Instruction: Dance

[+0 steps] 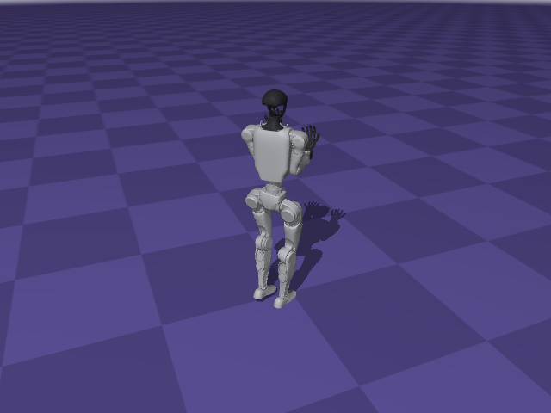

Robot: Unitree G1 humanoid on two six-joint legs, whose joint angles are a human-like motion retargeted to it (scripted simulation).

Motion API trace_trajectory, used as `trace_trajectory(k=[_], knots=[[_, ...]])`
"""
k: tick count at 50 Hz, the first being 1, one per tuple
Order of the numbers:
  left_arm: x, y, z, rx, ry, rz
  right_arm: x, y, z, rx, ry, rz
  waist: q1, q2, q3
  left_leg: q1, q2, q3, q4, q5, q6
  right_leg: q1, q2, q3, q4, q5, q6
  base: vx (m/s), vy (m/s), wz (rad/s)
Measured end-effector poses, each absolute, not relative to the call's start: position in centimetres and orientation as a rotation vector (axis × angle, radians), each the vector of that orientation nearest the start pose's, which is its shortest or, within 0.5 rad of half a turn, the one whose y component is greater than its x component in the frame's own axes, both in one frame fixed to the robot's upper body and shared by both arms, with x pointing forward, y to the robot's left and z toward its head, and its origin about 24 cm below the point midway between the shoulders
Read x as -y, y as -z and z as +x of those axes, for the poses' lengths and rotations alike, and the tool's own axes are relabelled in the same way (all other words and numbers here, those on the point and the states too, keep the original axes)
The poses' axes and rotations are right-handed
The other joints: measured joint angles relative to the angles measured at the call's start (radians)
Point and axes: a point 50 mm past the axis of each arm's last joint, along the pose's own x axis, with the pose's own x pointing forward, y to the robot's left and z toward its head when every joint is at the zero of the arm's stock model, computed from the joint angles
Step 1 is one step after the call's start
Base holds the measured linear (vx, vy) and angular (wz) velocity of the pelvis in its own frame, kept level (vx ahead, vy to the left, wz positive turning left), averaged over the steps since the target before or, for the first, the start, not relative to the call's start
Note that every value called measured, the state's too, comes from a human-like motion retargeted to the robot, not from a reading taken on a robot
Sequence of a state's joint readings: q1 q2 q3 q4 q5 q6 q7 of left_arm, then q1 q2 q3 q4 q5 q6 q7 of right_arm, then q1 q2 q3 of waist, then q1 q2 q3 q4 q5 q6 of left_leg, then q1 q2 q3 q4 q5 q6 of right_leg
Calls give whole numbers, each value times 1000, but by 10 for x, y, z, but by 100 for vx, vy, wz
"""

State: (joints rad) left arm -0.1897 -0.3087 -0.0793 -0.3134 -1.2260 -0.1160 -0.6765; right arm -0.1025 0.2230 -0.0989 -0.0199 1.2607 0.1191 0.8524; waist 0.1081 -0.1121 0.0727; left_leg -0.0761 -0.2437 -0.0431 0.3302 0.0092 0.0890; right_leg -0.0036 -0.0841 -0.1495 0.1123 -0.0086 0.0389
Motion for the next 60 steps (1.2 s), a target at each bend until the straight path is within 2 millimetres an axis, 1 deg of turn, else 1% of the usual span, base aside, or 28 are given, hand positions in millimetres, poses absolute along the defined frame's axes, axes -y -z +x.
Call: trace_trajectory(k=[3,6,8,10,12,14,18,20,23,25,28,30,31,33,35,37,39,40,42,45,48,50,52,53,55,58,59,60], knots=[[-86,-145,247,784,499,-1562,102,-57,252,457,-514,1620,-26,41,3,108,41,41,-132,-36,39,34,34,5,-1,10,9,23,18,-6],[-68,-101,258,582,100,-1980,77,-14,246,284,-225,1933,-76,52,-22,140,48,12,-190,-5,14,38,37,21,16,14,22,14,20,-9],[-59,-88,265,494,-55,-2252,63,3,243,237,-68,2104,-94,50,-42,129,50,26,-205,1,22,6,28,36,51,11,31,-9,20,-13],[-56,-94,272,482,-64,-2357,64,4,248,254,-33,2171,-98,58,-50,106,38,28,-198,-11,42,-41,22,60,101,9,36,-15,21,-18],[-69,-117,279,579,75,-2221,78,-12,260,314,-134,2103,-96,64,-44,60,18,-15,-159,-29,41,-91,15,84,164,8,40,-9,14,-45],[-82,-154,279,745,295,-2010,87,-40,271,404,-310,1976,-90,57,-30,8,8,-11,-109,-51,35,-140,5,95,228,23,32,-7,11,-59],[-84,-219,252,1022,856,-1684,91,-99,274,624,-724,1683,-98,60,-7,-58,15,9,-47,-76,31,-243,16,137,340,117,8,-13,8,-29],[-83,-232,235,1094,1079,-1542,91,-116,269,686,-874,1553,-117,70,-7,-80,30,16,-43,-75,31,-277,48,174,376,126,9,-9,5,-19],[-90,-224,223,1102,1183,-1347,90,-114,259,672,-960,1422,-146,92,-24,-104,74,38,-62,-61,26,-283,77,163,399,72,23,2,-2,-24],[-97,-203,221,1038,1141,-1232,95,-97,250,599,-952,1342,-169,107,-30,-111,104,52,-83,-44,22,-264,93,137,393,28,16,6,-6,-8],[-102,-152,223,803,973,-1152,109,-52,230,402,-845,1237,-190,108,-31,-99,104,57,-122,-26,19,-210,89,112,328,18,41,3,-5,30],[-104,-102,223,556,806,-1138,122,-12,209,217,-717,1187,-195,100,-35,-80,87,51,-147,-21,15,-164,83,109,265,29,37,8,-4,43],[-103,-73,220,402,709,-1155,127,10,196,104,-634,1179,-193,97,-40,-71,84,51,-155,-22,8,-138,88,102,223,-30,23,14,-3,28],[-99,-16,207,86,501,-1204,135,54,165,-138,-454,1177,-174,83,-50,-55,76,61,-159,-25,-2,-79,80,54,149,-102,-5,17,-4,-4],[-94,36,187,-194,270,-1248,136,93,133,-354,-262,1186,-142,70,-46,-33,74,61,-141,-30,-5,-32,84,56,130,-115,-20,15,-7,-4],[-99,68,175,-273,27,-1201,136,118,118,-472,-75,1180,-136,63,-29,-24,57,16,-99,-40,2,-40,93,128,158,-105,-1,-2,-2,49],[-114,80,173,-264,-150,-1024,139,126,124,-478,16,1111,-117,47,-35,-69,40,11,-38,-60,2,-51,52,89,158,-120,-1,-15,-1,13],[-122,80,175,-240,-211,-914,143,125,132,-451,33,1057,-114,36,-45,-102,31,10,-2,-73,-1,-59,40,71,152,-127,-11,-6,-7,7],[-146,64,190,-129,-254,-720,143,116,149,-392,21,937,-123,31,-61,-146,36,18,76,-95,-8,-61,40,71,153,-138,-15,11,-10,12],[-167,23,223,64,-212,-547,142,90,185,-224,73,809,-133,46,-67,-173,76,30,188,-100,-26,-36,65,62,159,-149,-15,18,-6,35],[-178,-30,269,274,-176,-500,153,38,240,29,206,731,-167,41,-93,-252,92,34,296,-23,-69,-47,63,34,143,-151,-6,-7,1,80],[-183,-66,296,392,-184,-517,161,-2,271,192,284,690,-174,36,-108,-298,95,13,341,23,-159,-48,64,-9,123,-146,-10,-5,-1,79],[-183,-92,318,467,-218,-598,174,-38,294,310,313,628,-152,22,-114,-303,93,-35,352,15,-258,-34,56,-44,105,-135,-12,2,-3,57],[-180,-105,329,496,-236,-659,181,-55,305,356,312,584,-137,7,-109,-301,87,-58,356,-1,-248,-28,43,-57,100,-129,-12,1,0,45],[-173,-128,347,546,-281,-794,193,-88,328,423,285,476,-101,-26,-95,-287,100,-63,346,-40,-168,-18,15,-70,96,-120,-17,-1,4,22],[-177,-146,363,594,-390,-1015,197,-130,358,463,153,282,-42,-63,-77,-239,168,-21,265,-31,22,-8,-19,-64,105,-120,-21,5,7,-27],[-182,-148,364,616,-435,-1088,192,-143,367,472,83,209,-23,-61,-76,-202,194,-20,197,5,-4,-8,-14,-56,115,-126,-21,14,8,-63],[-187,-149,364,640,-482,-1159,186,-155,374,479,8,132,-4,-53,-78,-155,224,-23,114,47,-75,-9,-2,-45,128,-133,-21,18,9,-72]])
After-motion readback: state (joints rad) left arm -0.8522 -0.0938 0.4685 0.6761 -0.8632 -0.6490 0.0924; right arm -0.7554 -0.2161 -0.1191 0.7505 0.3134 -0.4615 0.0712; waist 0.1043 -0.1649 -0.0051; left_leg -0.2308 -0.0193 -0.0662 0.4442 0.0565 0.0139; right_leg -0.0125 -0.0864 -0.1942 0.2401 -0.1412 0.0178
